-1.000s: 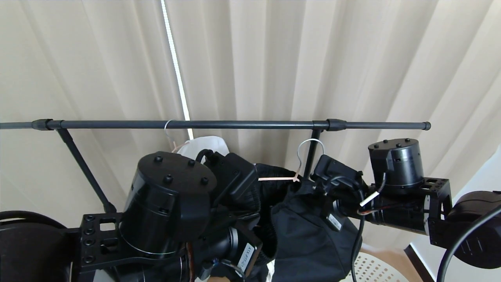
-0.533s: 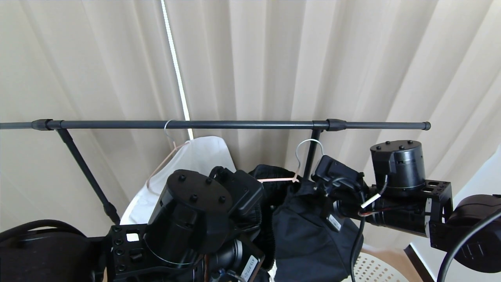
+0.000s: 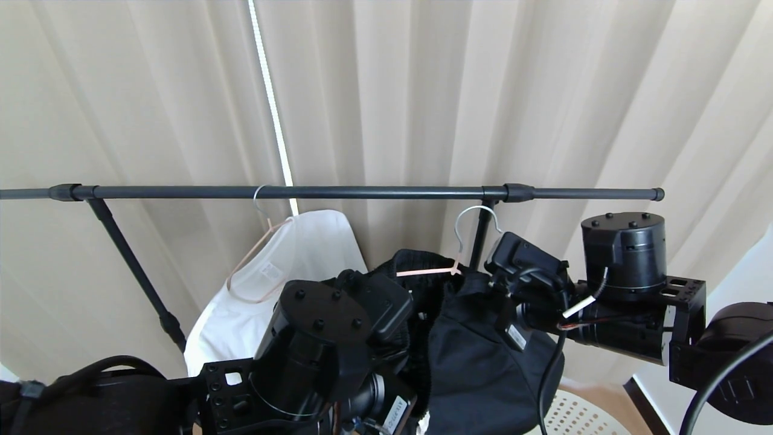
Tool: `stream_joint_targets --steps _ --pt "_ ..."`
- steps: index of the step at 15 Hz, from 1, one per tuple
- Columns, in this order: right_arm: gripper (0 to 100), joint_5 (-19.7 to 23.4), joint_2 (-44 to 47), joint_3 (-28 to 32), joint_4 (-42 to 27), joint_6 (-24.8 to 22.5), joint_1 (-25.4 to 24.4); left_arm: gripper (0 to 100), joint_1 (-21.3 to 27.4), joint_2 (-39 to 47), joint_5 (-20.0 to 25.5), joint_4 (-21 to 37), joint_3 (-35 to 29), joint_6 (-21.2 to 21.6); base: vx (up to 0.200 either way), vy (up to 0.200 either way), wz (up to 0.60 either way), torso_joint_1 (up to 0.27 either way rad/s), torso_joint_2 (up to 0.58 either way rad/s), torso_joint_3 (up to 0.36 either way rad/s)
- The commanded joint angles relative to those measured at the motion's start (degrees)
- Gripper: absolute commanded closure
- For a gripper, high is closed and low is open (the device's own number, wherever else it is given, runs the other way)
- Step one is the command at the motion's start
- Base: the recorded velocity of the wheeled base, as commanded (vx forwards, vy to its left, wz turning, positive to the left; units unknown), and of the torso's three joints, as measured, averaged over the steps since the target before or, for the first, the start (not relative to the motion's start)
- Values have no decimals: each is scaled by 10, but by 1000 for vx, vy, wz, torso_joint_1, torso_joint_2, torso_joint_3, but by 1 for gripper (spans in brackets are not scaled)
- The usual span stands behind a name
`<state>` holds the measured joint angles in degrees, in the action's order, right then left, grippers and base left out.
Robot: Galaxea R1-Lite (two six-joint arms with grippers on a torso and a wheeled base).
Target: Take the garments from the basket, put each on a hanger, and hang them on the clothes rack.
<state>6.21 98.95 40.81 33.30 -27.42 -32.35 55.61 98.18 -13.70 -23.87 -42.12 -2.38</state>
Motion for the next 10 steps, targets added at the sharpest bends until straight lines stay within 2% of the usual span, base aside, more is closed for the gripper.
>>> stream_joint_targets --steps 1,3,10 --pt "100 0 -2 -10 10 0 -3 100 0 17 0 -4 1 -3 0 0 0 0 0 0" --pt "100 -1 -2 -28 48 -1 -10 100 0 34 -2 -34 1 -28 0 0 0 0 0 0" --pt "100 4 -11 -30 54 -1 -10 100 0 35 -3 -43 9 -28 0 0 0 0 0 0"
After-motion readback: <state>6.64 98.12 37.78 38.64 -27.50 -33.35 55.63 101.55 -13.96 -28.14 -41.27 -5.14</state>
